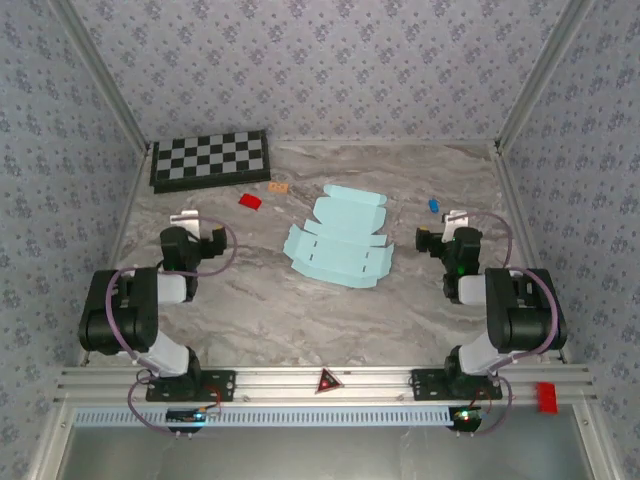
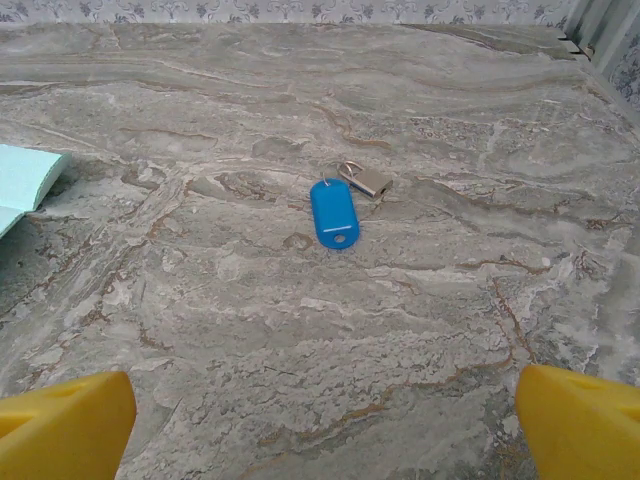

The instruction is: Fold the paper box

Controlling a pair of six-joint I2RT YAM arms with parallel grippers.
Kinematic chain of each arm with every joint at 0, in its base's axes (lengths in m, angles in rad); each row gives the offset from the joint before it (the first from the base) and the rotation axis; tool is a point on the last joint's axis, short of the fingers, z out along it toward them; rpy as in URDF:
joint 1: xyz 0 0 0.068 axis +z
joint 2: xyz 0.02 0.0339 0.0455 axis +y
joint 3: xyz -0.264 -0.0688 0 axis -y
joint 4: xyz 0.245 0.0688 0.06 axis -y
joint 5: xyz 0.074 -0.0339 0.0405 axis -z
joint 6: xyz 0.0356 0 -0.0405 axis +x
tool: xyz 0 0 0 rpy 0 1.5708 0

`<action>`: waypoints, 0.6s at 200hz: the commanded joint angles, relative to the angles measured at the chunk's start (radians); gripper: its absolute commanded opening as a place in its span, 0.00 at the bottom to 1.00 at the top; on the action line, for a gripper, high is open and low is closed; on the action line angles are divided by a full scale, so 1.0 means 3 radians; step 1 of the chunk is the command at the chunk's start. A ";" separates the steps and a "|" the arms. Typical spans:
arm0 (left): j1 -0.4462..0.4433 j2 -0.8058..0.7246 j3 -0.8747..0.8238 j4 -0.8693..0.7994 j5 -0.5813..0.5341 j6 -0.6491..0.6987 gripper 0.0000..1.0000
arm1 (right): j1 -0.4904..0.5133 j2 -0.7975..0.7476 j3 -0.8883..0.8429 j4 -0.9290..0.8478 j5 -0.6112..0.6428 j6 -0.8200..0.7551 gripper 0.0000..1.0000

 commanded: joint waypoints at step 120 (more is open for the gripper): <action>-0.0003 0.0007 0.0072 0.0010 0.0008 -0.0030 1.00 | 0.0004 0.0031 0.0059 0.0017 0.0058 0.0026 0.99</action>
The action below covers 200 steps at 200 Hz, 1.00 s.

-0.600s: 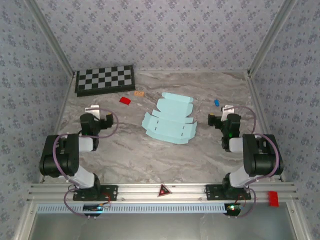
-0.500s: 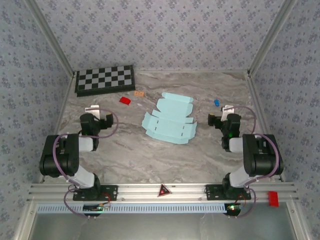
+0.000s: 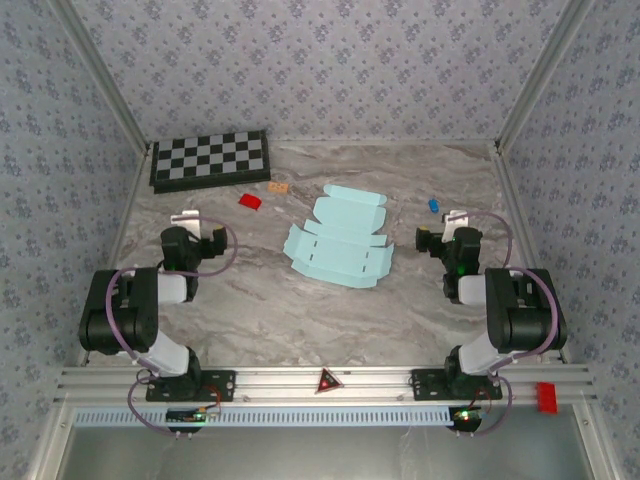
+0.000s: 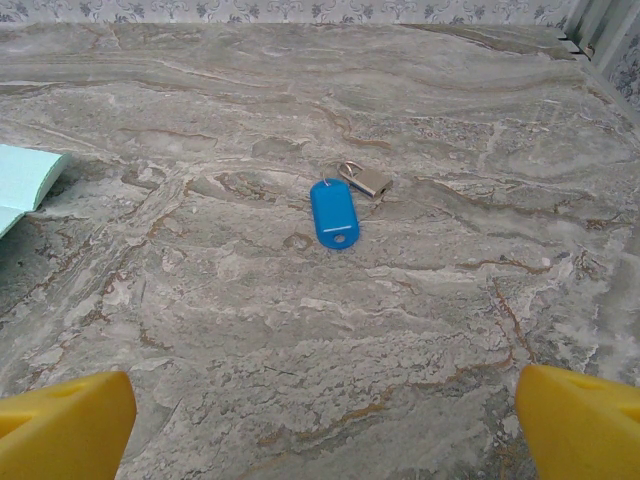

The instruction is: Fold the paper box

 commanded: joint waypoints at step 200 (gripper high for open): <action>-0.1234 0.0248 0.2341 -0.3370 0.0634 -0.1053 0.53 | 0.1118 -0.1069 0.1036 -0.2996 0.0032 0.1239 0.87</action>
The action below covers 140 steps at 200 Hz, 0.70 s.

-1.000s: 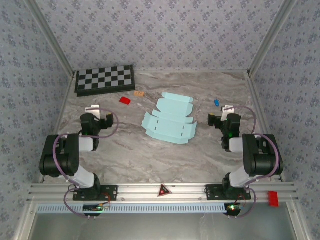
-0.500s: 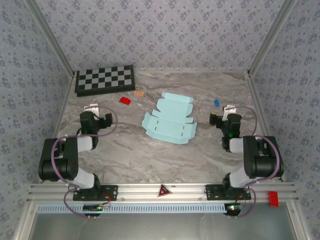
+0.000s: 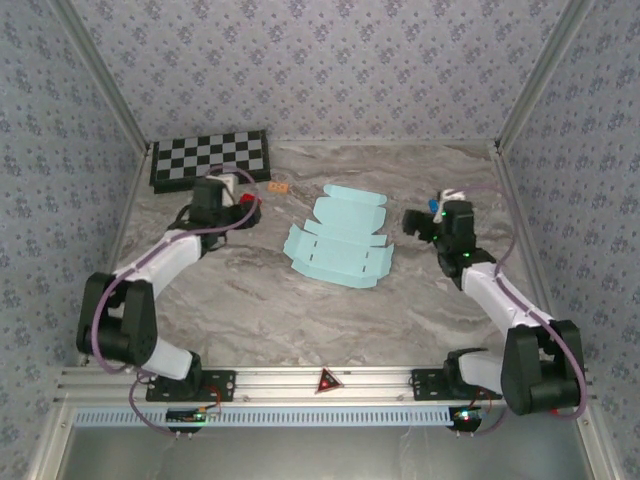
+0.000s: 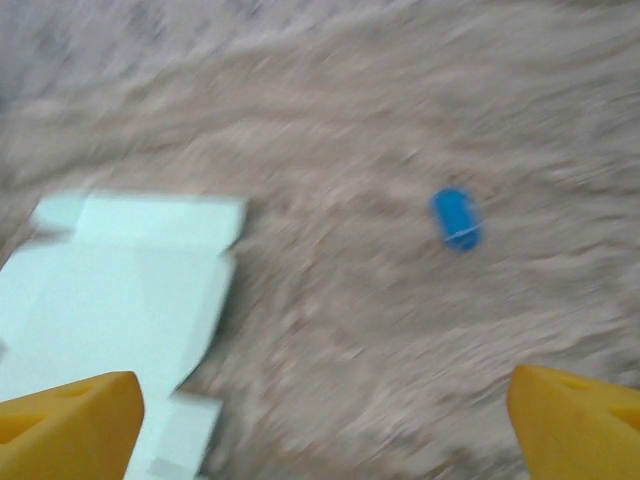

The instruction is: Fold the paper box

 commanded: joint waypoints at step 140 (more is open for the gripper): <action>-0.0808 0.2157 0.2163 -0.1075 0.0962 0.0132 0.00 | 0.1287 0.0957 0.0102 -0.0148 -0.0113 0.0713 0.09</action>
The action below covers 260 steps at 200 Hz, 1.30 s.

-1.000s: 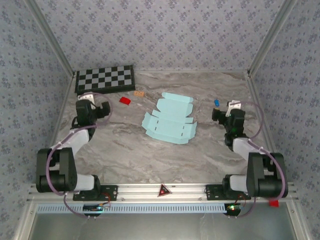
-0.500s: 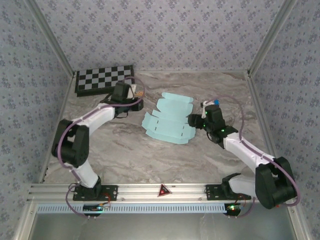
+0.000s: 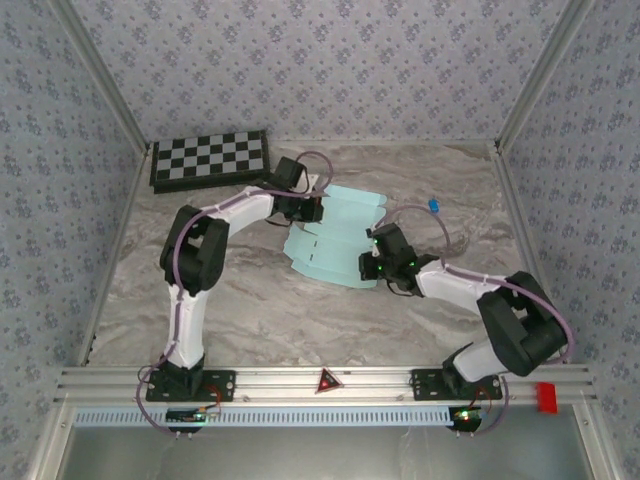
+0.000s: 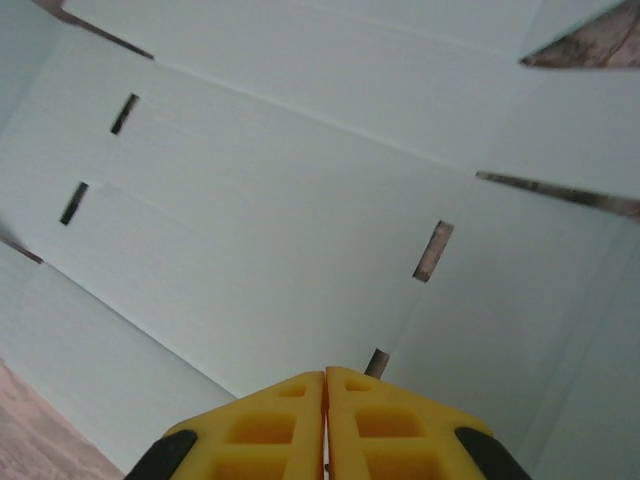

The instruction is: Fold the paper box

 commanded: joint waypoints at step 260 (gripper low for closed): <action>-0.0786 -0.1311 -0.1539 -0.0017 -0.0652 -0.0689 0.03 | -0.0023 0.0671 0.1004 -0.0754 0.0664 -0.0232 0.11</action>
